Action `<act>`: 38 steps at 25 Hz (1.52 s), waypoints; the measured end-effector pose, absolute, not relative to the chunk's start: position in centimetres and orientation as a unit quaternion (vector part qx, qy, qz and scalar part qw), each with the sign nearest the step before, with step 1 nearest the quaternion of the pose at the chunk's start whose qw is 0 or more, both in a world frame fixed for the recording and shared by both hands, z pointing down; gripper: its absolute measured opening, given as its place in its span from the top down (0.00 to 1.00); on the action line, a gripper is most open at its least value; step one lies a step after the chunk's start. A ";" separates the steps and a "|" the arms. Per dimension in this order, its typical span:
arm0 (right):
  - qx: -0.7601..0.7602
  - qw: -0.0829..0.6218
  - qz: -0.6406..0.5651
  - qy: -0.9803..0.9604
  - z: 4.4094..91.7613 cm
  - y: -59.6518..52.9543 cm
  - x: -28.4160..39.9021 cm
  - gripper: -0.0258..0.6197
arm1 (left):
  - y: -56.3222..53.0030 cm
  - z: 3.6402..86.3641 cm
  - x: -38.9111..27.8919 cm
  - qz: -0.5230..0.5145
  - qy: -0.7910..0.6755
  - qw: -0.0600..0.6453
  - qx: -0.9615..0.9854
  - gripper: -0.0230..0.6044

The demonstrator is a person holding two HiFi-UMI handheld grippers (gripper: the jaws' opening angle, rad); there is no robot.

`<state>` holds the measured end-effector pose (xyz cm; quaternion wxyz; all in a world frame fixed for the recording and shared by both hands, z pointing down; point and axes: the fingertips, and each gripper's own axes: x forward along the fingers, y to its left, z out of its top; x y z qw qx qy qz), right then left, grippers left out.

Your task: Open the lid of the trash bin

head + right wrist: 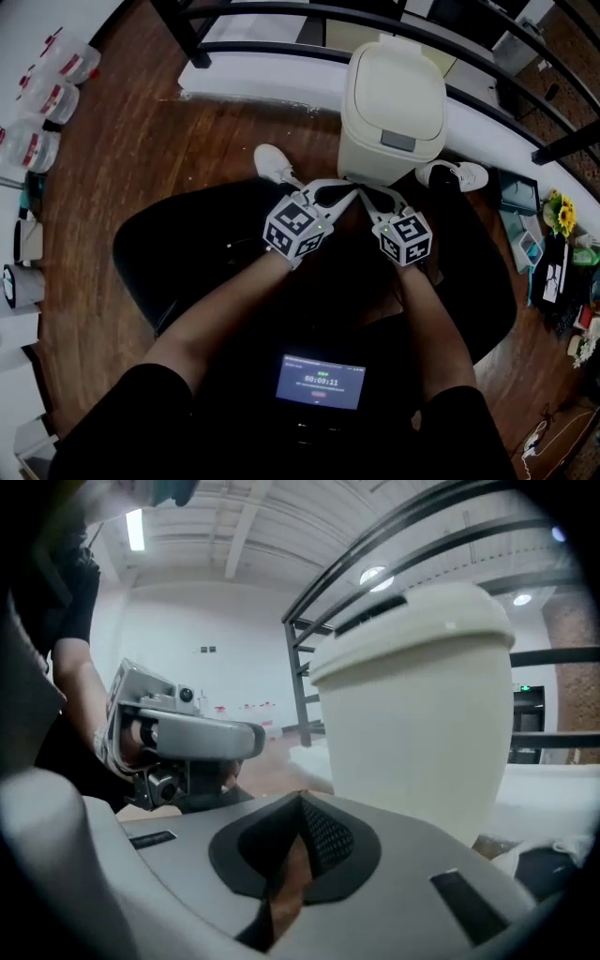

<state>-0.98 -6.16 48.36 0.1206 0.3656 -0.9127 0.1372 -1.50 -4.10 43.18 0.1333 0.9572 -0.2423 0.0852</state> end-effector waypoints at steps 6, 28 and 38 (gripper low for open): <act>0.388 0.070 0.111 -0.913 39.0 -2.7 1.6 0.94 | -0.9 35.7 -2.3 0.036 -0.216 0.116 0.969 0.91; 0.331 -0.071 0.035 -0.940 22.6 9.4 1.1 0.93 | 9.3 24.2 -2.3 -0.009 -0.145 0.022 0.989 0.91; 0.315 -0.067 0.026 -0.946 22.7 10.1 0.3 0.93 | 10.1 23.5 -2.6 -0.025 -0.152 0.017 0.988 0.91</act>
